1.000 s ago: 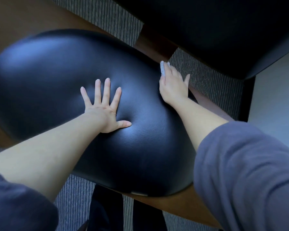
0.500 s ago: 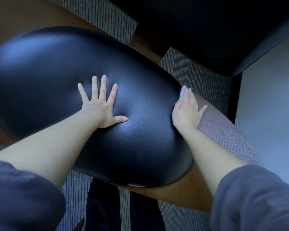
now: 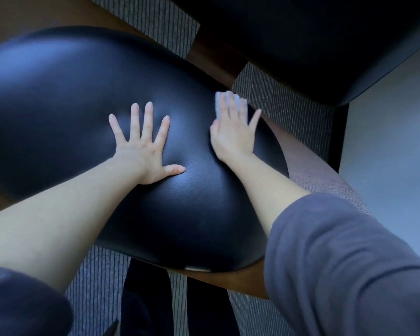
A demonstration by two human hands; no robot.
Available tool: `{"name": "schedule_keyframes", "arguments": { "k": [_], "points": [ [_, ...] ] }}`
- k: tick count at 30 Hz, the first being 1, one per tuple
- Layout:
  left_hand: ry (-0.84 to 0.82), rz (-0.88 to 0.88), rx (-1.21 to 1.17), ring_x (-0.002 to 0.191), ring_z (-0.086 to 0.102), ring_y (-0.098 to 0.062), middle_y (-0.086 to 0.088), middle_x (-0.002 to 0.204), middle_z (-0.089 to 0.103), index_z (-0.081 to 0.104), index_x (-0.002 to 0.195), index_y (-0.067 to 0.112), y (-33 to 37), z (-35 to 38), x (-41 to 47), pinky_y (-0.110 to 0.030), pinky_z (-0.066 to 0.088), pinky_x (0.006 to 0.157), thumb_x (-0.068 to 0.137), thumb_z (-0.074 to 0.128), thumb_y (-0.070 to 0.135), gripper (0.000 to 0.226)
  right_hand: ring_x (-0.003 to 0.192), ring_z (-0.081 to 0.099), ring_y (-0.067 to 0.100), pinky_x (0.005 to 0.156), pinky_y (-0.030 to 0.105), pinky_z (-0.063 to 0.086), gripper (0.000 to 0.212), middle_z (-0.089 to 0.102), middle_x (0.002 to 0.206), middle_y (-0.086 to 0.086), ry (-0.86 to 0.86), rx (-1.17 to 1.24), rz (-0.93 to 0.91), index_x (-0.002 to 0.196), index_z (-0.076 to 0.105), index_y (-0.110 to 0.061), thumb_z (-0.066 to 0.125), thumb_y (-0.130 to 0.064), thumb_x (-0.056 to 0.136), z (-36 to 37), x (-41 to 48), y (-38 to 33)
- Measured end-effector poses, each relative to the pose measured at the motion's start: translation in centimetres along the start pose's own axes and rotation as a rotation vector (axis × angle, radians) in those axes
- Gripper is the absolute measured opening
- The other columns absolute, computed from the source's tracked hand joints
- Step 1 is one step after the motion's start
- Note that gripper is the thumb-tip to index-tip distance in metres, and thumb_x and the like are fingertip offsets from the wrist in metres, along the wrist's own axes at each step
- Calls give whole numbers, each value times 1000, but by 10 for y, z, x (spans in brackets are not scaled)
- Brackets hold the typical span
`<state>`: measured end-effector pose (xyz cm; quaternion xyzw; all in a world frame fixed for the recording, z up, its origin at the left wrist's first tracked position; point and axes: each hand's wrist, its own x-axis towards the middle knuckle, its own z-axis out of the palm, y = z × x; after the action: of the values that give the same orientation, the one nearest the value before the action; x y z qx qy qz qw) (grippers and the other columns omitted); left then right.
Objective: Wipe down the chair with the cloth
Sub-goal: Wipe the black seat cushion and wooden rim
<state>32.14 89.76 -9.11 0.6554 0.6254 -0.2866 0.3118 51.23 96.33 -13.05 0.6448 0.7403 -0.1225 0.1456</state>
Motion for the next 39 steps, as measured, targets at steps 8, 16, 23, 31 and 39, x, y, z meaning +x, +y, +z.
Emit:
{"name": "schedule_keyframes", "arguments": {
  "k": [8,16,23,31,39],
  "points": [
    [-50,-4,68,139,-37,-38,-13,150,-43,-33,146,24,-4,-6,-4,-70,-10,108,72,13,91,109,151,4,18,115,66,4,64,6,165,-6,-29,-10,19,157,8,-25,29,-29,97,-2,-33,37],
    [-78,39,217,143,-30,-37,-11,154,-38,-31,147,21,-30,3,-40,-65,-6,114,83,12,82,99,147,21,19,117,64,-2,65,15,163,-2,-90,202,469,157,9,-24,34,-23,97,-20,-77,70],
    [-107,100,298,144,-29,-35,-11,154,-37,-31,147,20,-50,5,-59,-63,-5,115,87,14,79,95,148,19,18,116,62,1,67,11,164,0,-16,206,609,157,8,-23,35,-18,96,-13,-164,61],
    [-37,190,345,144,-29,-33,-10,155,-36,-35,143,21,-67,12,-58,-68,-7,110,82,6,81,95,150,13,23,117,62,1,67,13,164,4,51,209,745,157,9,-20,35,-20,95,-3,-192,34],
    [7,210,347,143,-31,-35,-11,153,-39,-39,135,22,-72,26,-49,-70,-16,106,60,-15,84,100,150,7,27,114,65,-1,66,11,164,1,33,99,577,156,11,-21,34,-28,96,-5,-110,36]
  ]
}}
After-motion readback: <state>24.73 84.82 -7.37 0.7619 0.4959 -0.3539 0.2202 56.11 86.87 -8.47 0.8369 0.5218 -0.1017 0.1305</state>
